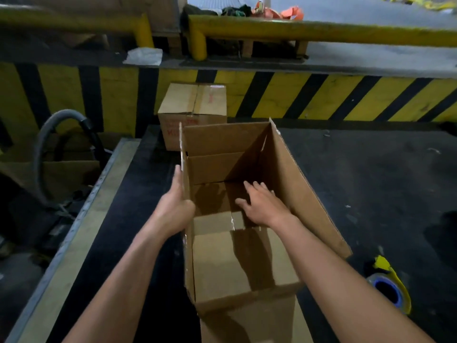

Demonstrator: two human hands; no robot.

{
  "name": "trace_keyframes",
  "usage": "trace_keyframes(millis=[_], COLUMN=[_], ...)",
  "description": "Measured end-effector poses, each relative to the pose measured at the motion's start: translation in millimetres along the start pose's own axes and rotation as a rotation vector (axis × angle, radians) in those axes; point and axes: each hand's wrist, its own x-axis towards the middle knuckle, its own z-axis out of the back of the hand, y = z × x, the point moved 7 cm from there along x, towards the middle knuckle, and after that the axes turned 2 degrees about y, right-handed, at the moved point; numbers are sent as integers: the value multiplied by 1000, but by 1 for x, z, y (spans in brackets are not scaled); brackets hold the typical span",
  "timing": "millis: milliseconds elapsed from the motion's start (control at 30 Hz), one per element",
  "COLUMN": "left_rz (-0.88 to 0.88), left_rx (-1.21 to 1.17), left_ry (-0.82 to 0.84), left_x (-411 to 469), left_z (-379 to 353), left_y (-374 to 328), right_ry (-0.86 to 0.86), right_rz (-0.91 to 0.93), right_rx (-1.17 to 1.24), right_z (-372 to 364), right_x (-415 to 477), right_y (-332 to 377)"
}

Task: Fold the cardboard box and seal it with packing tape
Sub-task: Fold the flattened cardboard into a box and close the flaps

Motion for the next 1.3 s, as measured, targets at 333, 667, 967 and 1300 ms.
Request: trace_keyframes(millis=[333,667,967,1300], left_rz=[-9,6,-37,13], left_rx=[-169,-163,-163,-194], left_ry=[-28,-13,8,-18], left_x=[8,16,21,20], left_z=[3,3,2,-1], left_y=[6,16,24,27], right_ry=[-354,-510,-93,46], right_rz=[73,107,147,109], right_rx=[-58,-242,-235,-164], right_z=[74,77,3,-6], right_x=[137,155,136,117], right_y=[47,51,30,50])
